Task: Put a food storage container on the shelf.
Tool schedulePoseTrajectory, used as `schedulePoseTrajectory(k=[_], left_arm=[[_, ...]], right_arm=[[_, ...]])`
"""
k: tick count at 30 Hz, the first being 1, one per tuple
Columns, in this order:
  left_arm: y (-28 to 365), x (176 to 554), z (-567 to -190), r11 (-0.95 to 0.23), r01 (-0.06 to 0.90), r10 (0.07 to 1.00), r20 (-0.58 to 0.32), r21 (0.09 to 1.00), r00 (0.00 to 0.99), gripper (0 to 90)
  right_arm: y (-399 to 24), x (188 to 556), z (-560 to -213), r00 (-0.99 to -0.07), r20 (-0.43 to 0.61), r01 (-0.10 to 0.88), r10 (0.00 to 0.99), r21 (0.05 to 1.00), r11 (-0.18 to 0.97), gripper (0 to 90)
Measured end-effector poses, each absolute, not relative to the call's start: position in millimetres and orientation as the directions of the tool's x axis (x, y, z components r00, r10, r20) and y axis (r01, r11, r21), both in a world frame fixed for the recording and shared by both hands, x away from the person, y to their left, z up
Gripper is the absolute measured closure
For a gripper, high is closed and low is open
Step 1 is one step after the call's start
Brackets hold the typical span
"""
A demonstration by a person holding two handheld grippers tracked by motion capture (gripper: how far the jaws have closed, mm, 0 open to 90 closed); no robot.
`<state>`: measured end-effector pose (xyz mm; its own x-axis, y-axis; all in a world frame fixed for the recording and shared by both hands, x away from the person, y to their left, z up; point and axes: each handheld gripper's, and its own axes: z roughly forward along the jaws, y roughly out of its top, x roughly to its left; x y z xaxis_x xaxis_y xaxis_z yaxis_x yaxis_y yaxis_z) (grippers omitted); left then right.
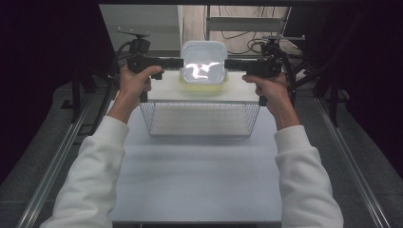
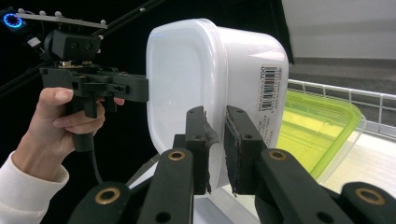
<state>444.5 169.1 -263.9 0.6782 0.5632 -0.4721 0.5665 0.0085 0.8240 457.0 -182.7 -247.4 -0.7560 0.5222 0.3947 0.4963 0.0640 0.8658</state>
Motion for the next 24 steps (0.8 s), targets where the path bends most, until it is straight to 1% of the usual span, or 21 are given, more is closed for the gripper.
schedulePoseTrajectory(k=[14, 19, 21, 24], left_arm=[[169, 466, -270, 0.017, 0.621, 0.574, -0.516, 0.784, 0.636, 79.5], [169, 473, -274, 0.018, 0.651, 0.566, -0.545, 0.759, 0.619, 79.5], [169, 477, -275, 0.034, 0.669, 0.557, -0.570, 0.743, 0.604, 79.4], [170, 480, -275, 0.038, 0.680, 0.548, -0.584, 0.732, 0.598, 79.6]], right_arm=[[-181, 483, -256, -0.710, 0.457, 0.568, 0.536, 0.821, 0.054, 79.8], [-180, 488, -258, -0.690, 0.478, 0.598, 0.544, 0.800, 0.056, 79.8], [-181, 491, -259, -0.682, 0.489, 0.607, 0.544, 0.793, 0.047, 79.7], [-183, 495, -261, -0.672, 0.511, 0.619, 0.536, 0.785, 0.027, 79.6]])
